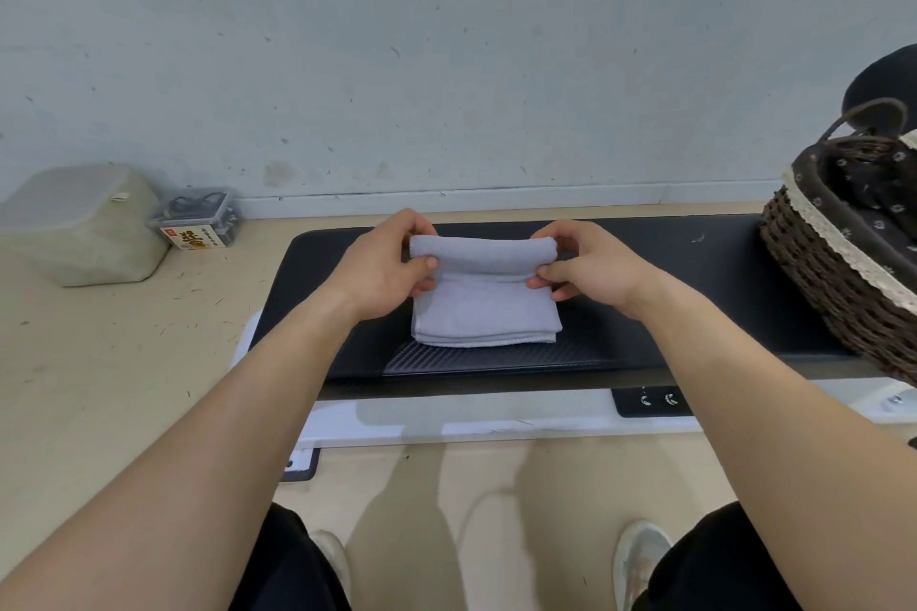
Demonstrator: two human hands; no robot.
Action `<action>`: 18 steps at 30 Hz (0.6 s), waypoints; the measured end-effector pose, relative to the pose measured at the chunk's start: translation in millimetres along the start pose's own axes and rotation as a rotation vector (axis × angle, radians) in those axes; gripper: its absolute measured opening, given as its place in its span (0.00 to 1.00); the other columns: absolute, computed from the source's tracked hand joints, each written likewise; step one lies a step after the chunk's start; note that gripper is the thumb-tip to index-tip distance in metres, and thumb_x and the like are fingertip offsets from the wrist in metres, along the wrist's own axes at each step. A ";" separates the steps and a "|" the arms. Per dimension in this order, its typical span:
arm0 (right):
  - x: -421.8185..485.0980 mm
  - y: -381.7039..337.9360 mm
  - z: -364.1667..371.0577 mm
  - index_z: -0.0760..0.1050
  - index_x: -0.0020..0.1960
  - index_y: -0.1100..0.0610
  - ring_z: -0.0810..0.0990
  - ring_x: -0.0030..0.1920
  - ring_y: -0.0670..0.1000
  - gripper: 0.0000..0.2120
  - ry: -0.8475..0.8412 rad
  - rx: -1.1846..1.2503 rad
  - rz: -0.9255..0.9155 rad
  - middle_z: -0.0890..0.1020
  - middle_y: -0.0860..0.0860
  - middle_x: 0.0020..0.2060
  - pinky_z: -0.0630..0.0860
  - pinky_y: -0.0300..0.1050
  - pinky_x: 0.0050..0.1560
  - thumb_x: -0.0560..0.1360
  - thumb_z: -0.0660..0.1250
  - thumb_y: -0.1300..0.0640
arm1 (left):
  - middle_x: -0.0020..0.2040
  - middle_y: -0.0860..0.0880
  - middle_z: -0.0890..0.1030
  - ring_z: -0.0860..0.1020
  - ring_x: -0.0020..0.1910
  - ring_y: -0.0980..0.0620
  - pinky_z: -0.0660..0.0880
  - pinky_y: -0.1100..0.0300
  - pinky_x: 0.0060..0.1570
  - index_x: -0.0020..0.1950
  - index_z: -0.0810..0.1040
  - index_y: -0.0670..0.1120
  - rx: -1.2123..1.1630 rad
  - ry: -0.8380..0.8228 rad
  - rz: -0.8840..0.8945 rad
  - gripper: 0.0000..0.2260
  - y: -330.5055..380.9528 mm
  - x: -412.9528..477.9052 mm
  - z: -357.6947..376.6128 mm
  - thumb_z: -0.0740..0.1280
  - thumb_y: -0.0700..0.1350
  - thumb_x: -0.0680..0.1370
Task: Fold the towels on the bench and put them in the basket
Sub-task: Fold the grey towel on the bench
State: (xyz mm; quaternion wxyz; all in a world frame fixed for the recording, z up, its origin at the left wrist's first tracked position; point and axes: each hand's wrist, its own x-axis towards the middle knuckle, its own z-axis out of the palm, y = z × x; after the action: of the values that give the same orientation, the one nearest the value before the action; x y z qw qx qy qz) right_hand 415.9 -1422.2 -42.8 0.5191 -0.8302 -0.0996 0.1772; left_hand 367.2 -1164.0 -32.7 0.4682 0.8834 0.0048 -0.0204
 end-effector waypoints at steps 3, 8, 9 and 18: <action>-1.7 3.7 -1.1 0.76 0.51 0.53 0.84 0.49 0.51 0.12 0.024 -0.051 -0.062 0.83 0.54 0.48 0.78 0.41 0.40 0.75 0.65 0.69 | 0.51 0.54 0.79 0.83 0.47 0.50 0.81 0.47 0.52 0.51 0.73 0.56 0.079 -0.065 0.091 0.10 -3.8 -5.6 -3.6 0.67 0.40 0.80; -11.9 13.2 -6.0 0.78 0.51 0.58 0.84 0.53 0.57 0.10 -0.051 0.006 -0.097 0.84 0.57 0.53 0.81 0.50 0.55 0.74 0.68 0.70 | 0.59 0.62 0.79 0.80 0.54 0.57 0.76 0.53 0.59 0.51 0.73 0.59 0.133 -0.162 0.133 0.11 -11.3 -21.7 -4.9 0.68 0.42 0.79; -14.9 14.1 -7.6 0.78 0.51 0.59 0.84 0.53 0.56 0.11 -0.079 0.022 -0.102 0.84 0.56 0.54 0.80 0.48 0.57 0.74 0.69 0.71 | 0.61 0.62 0.78 0.81 0.54 0.56 0.76 0.53 0.59 0.50 0.73 0.59 0.123 -0.171 0.141 0.11 -12.5 -23.9 -4.6 0.68 0.42 0.79; -32.3 0.0 0.6 0.81 0.40 0.54 0.80 0.51 0.50 0.10 0.109 -0.290 -0.121 0.83 0.46 0.48 0.78 0.48 0.54 0.77 0.63 0.57 | 0.65 0.60 0.75 0.78 0.57 0.52 0.77 0.49 0.59 0.49 0.72 0.63 0.322 -0.153 0.273 0.14 -24.7 -30.0 2.5 0.71 0.43 0.77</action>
State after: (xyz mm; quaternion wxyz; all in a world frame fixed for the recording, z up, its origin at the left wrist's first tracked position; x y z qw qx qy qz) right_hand 386.1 -1432.9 -36.8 0.4083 -0.8972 -0.1456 0.0841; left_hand 336.5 -1151.9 -53.3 0.3183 0.9351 -0.1539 -0.0242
